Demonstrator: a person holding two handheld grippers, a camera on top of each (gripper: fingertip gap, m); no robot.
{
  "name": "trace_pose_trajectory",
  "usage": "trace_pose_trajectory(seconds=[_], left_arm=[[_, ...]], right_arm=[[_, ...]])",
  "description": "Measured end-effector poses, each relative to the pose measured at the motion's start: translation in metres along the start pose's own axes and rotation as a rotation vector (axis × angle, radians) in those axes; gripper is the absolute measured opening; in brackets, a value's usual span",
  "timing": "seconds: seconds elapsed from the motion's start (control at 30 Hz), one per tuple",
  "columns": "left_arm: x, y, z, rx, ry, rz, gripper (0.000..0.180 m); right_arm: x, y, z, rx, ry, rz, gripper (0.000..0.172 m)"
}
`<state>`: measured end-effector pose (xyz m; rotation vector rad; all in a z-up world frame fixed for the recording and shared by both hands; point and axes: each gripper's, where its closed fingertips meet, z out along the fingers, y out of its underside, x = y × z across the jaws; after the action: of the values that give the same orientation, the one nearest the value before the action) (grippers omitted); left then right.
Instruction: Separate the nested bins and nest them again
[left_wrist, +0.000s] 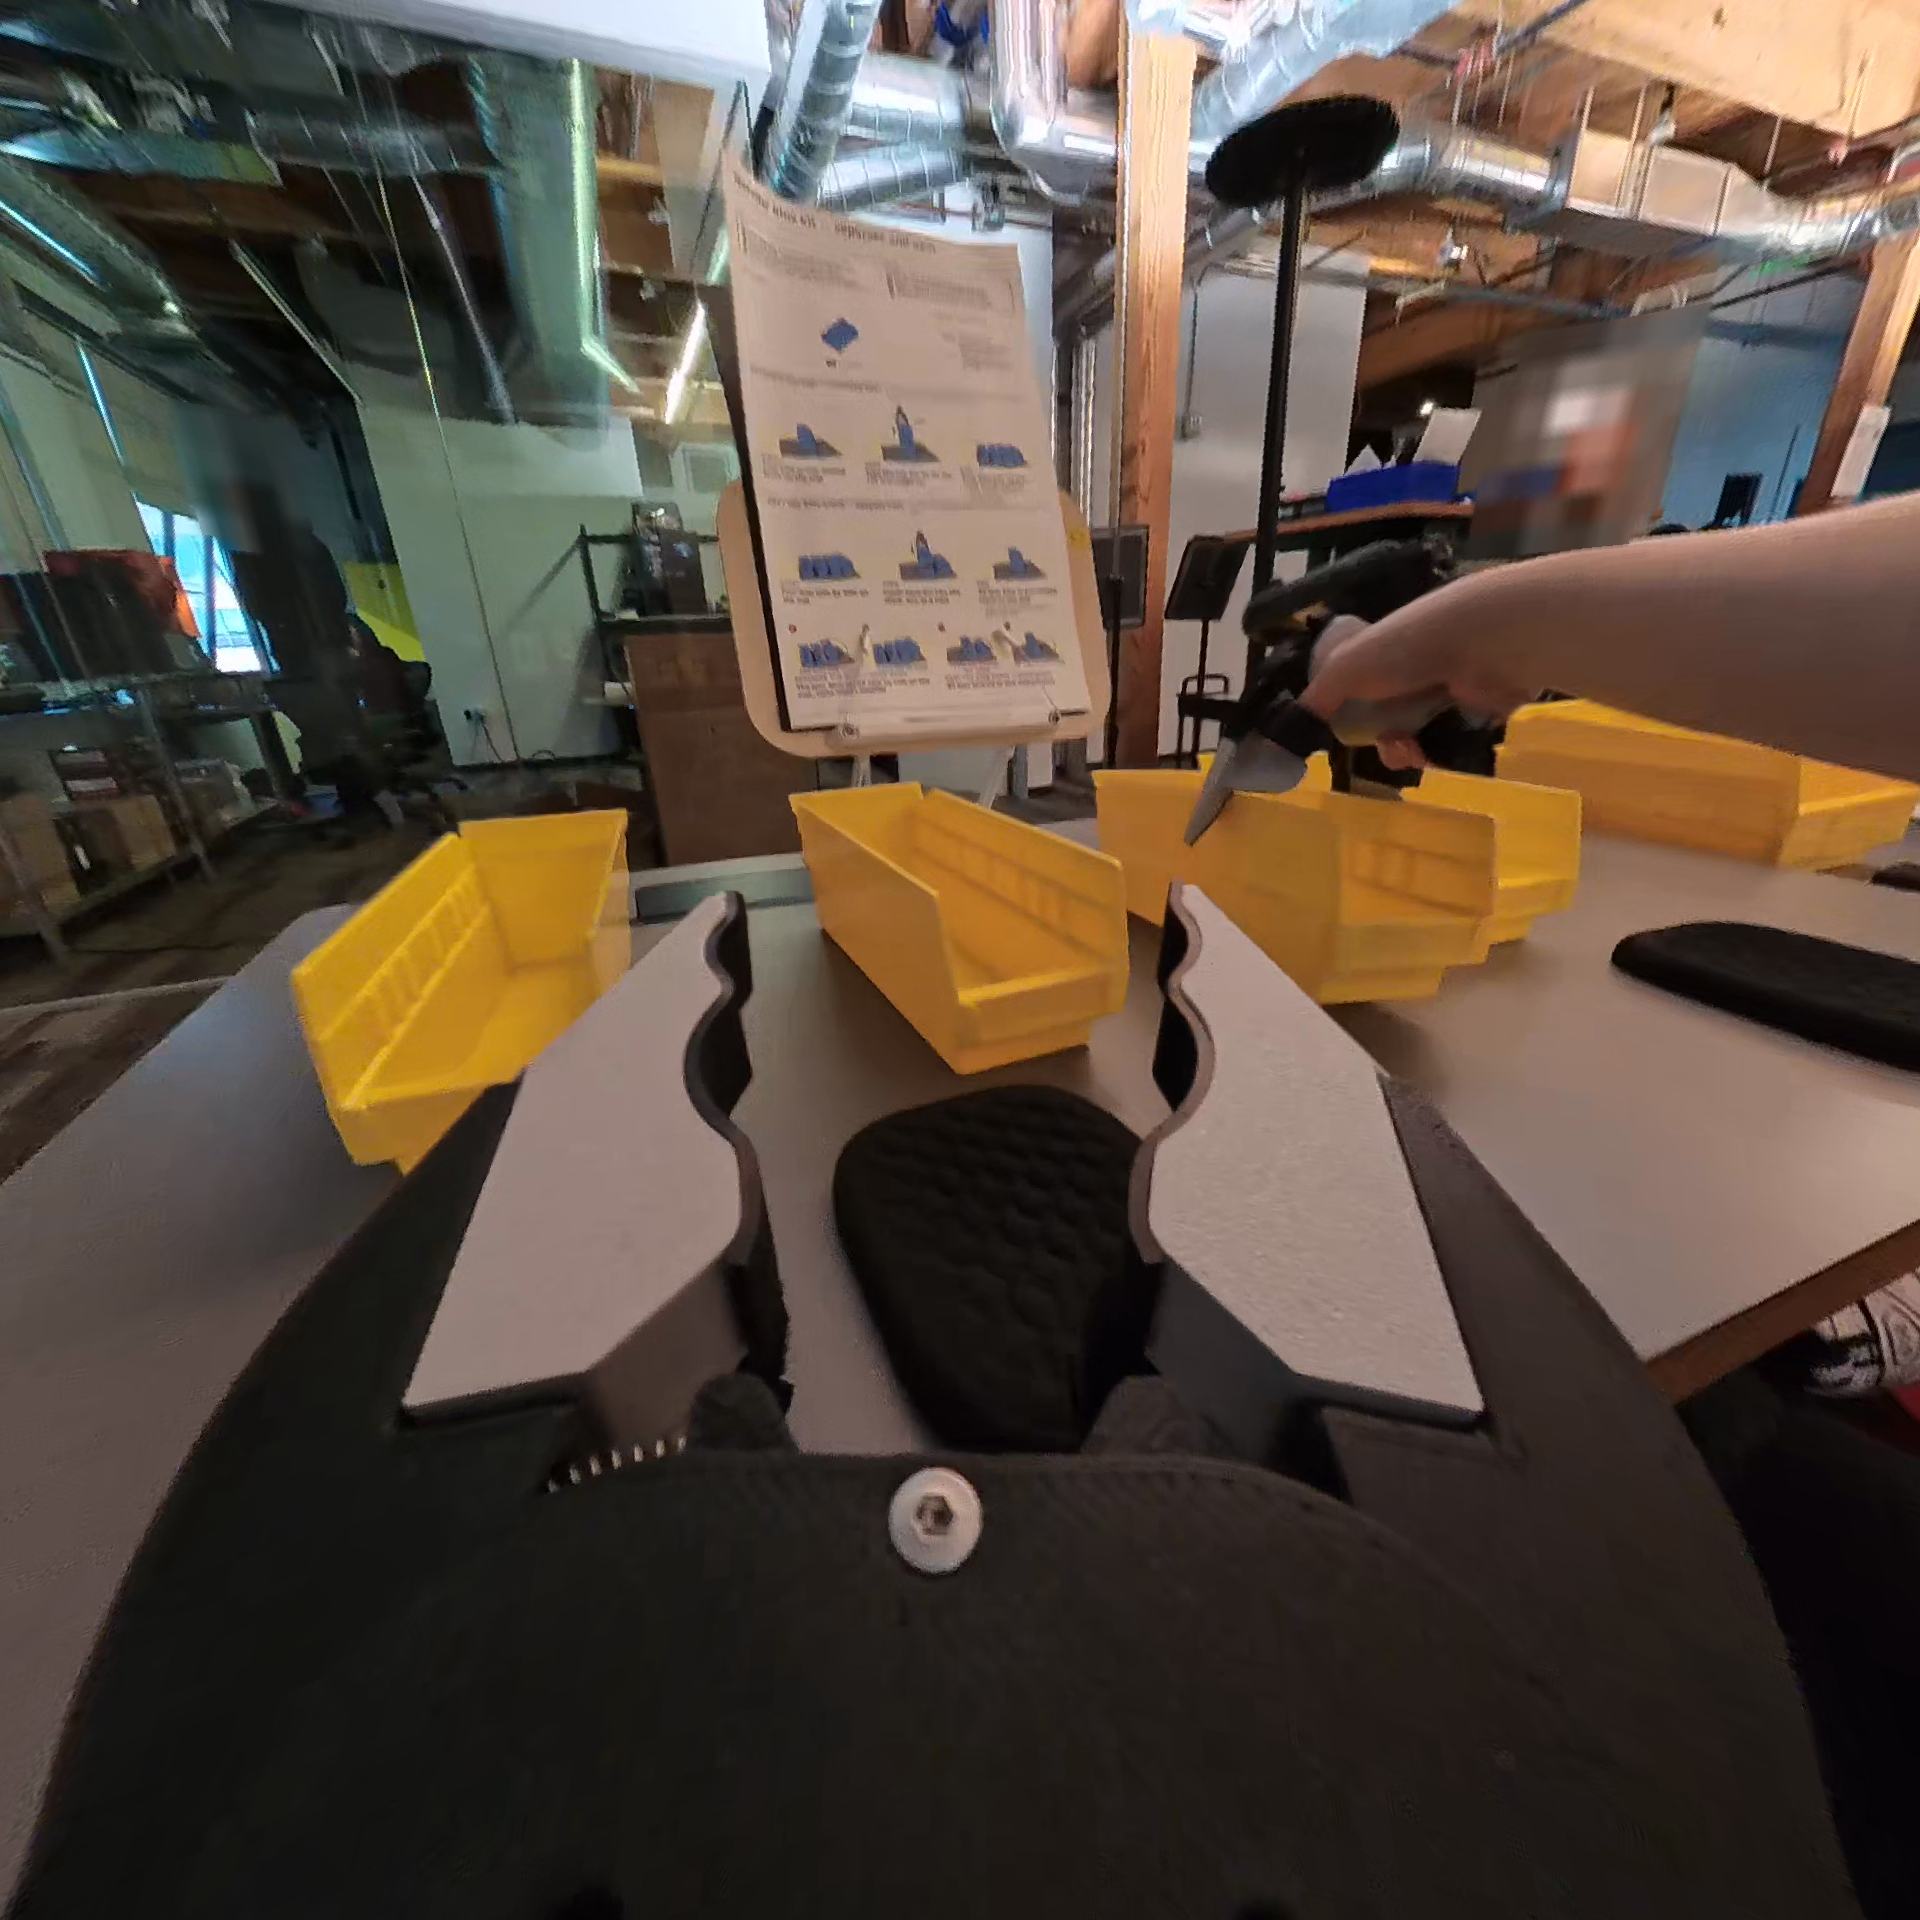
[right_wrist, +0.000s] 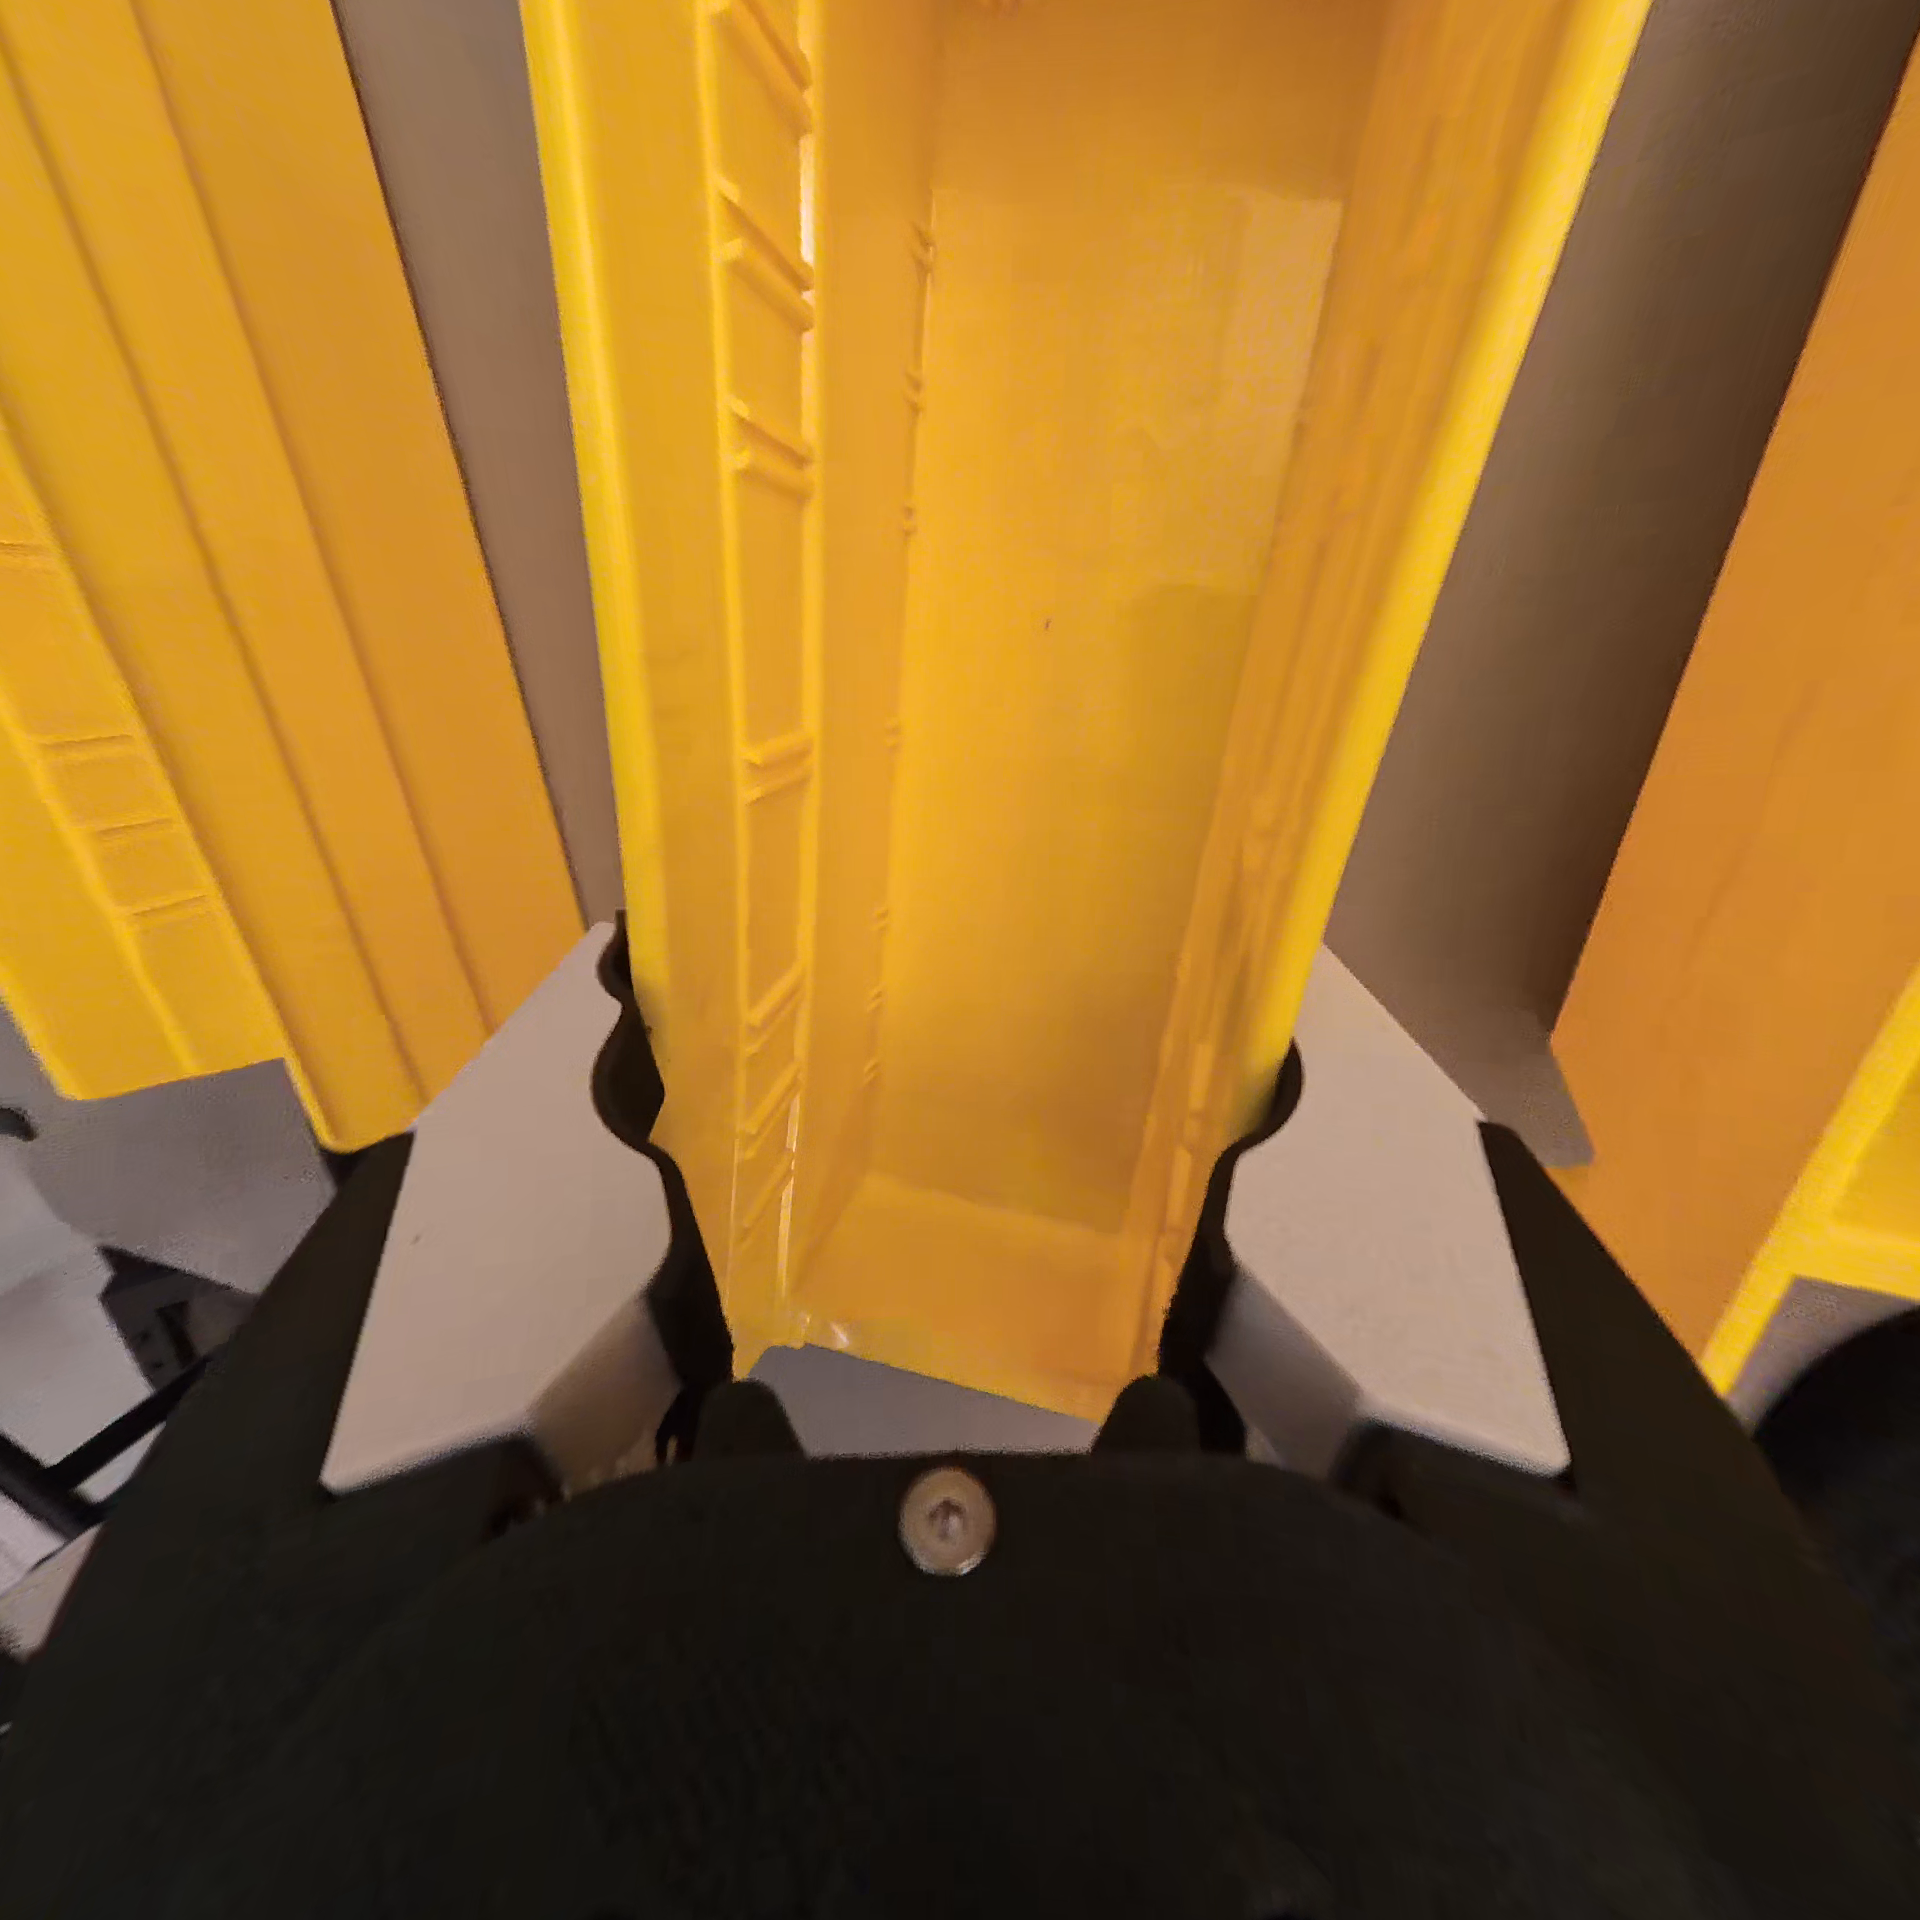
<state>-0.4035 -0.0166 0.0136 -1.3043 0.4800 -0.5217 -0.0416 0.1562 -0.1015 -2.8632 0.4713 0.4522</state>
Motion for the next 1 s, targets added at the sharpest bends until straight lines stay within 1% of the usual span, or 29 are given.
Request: trace_pose_trajectory(seconds=[0.07, 0.17, 0.27, 0.37, 0.47, 0.6, 0.7, 0.8, 0.9, 1.0], left_arm=[[-0.006, -0.004, 0.003, -0.008, 0.004, -0.018, 0.08], [-0.026, -0.002, 0.008, -0.048, -0.062, -0.012, 0.086], [-0.044, 0.007, 0.007, -0.095, -0.12, 0.013, 0.087], [-0.052, 0.015, 0.003, -0.133, -0.131, 0.027, 0.088], [-0.057, 0.016, 0.0, -0.15, -0.128, 0.002, 0.089], [-0.052, 0.02, 0.001, -0.179, -0.084, -0.032, 0.09], [-0.047, 0.02, 0.003, -0.186, -0.072, -0.01, 0.09], [-0.039, 0.023, 0.005, -0.223, -0.047, 0.008, 0.092], [-0.04, 0.024, 0.002, -0.24, -0.049, 0.025, 0.092], [-0.044, 0.022, 0.0, -0.217, -0.04, -0.012, 0.091]], right_arm=[[-0.003, 0.004, -0.008, 0.0, -0.034, 0.021, 0.114], [-0.014, 0.005, -0.021, 0.017, -0.079, 0.03, 0.112], [-0.032, 0.007, -0.034, 0.034, -0.116, 0.016, 0.112], [-0.054, 0.005, -0.05, 0.068, -0.122, -0.011, 0.112], [-0.083, 0.001, -0.068, 0.106, -0.089, -0.07, 0.112], [-0.143, -0.009, -0.083, 0.169, -0.101, -0.145, 0.113], [-0.185, -0.017, -0.076, 0.195, -0.122, -0.169, 0.113], [-0.213, -0.025, -0.058, 0.194, -0.119, -0.178, 0.113], [-0.224, -0.028, -0.039, 0.17, -0.084, -0.182, 0.113], [-0.227, -0.03, -0.021, 0.152, -0.049, -0.199, 0.113]])
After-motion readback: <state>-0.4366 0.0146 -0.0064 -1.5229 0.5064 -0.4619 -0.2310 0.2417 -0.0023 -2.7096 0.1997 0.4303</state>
